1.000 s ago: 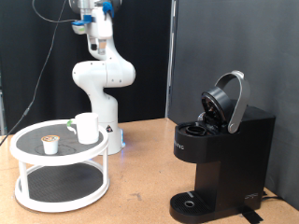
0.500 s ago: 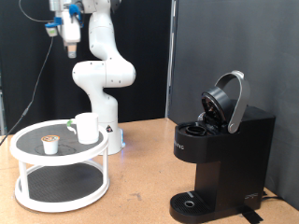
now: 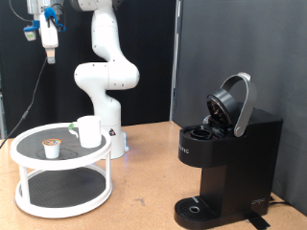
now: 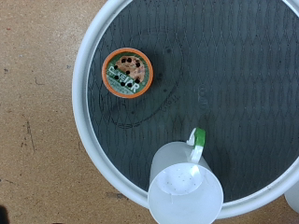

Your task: Make a cup of coffee with the keurig machine

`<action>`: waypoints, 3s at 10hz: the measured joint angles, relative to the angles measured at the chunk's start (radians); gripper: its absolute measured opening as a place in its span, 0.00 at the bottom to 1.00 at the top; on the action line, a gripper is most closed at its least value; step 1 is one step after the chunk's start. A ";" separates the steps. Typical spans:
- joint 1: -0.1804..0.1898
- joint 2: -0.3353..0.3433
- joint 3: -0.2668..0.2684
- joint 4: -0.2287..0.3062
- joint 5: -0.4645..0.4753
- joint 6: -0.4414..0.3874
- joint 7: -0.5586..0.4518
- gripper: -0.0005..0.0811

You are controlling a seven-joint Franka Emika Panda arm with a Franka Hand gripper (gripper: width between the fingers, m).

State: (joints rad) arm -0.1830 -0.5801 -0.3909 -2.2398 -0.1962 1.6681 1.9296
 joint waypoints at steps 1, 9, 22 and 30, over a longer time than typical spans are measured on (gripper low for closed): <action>0.000 -0.005 -0.005 -0.012 0.004 0.032 -0.027 0.91; -0.019 0.071 -0.035 -0.213 -0.029 0.345 0.007 0.91; -0.052 0.238 -0.044 -0.413 -0.090 0.755 0.041 0.91; -0.057 0.310 -0.043 -0.450 -0.090 0.855 0.055 0.91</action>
State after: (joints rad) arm -0.2405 -0.2704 -0.4343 -2.6896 -0.2860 2.5235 1.9846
